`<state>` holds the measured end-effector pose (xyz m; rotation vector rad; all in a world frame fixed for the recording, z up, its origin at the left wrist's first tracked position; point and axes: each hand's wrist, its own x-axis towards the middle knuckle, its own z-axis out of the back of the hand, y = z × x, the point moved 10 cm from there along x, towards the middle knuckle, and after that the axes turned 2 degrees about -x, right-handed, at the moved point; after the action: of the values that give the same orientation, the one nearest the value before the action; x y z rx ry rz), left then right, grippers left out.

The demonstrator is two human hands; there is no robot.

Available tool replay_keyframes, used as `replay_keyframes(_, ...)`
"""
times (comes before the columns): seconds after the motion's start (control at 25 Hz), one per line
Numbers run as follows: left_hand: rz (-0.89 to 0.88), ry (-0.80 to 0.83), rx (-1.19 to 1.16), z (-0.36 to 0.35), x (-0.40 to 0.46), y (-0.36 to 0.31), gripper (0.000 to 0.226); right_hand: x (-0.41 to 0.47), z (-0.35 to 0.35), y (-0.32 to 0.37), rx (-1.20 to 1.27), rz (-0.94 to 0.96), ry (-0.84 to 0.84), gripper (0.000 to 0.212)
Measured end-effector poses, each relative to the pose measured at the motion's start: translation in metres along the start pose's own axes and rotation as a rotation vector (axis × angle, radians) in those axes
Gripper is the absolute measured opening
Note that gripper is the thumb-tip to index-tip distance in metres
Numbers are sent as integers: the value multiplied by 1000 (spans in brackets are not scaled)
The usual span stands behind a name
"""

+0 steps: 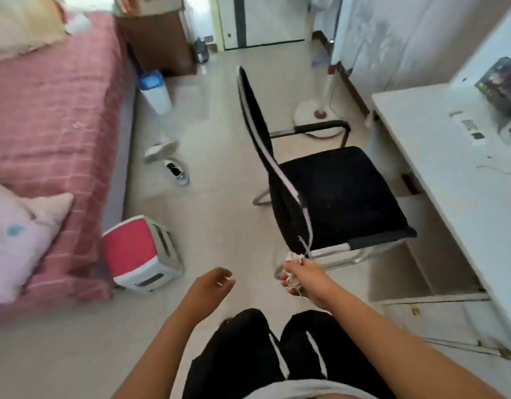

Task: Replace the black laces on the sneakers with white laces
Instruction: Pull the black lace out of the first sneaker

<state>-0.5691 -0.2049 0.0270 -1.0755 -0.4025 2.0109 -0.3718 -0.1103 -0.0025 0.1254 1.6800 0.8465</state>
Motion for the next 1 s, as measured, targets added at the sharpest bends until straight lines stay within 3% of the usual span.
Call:
replay_keyframes(0.16,223,-158,-142,89,-22,141,22,29,-121,36,-121,2,108,8)
replay_keyframes(0.28,294,-174,-175,124,-18,182,24,49,-166,58,-175,-30,108,10)
replay_keyframes(0.4,229,-166,-209,154,29,168,26,79,-191,89,-157,-55,80,10)
replay_keyframes(0.56,135,-40,-221,180,126,107,29,139,-224,135,83,-222,70,16)
replay_keyframes(0.76,72,6,-235,253,246,41,30,250,-245,271,84,-173,2,4)
replay_keyframes(0.88,87,-33,-225,314,309,35,28,305,-258,348,96,-155,7,6)
replay_keyframes(1.0,156,-41,-253,360,350,60,26,346,-264,378,17,-211,-38,6)
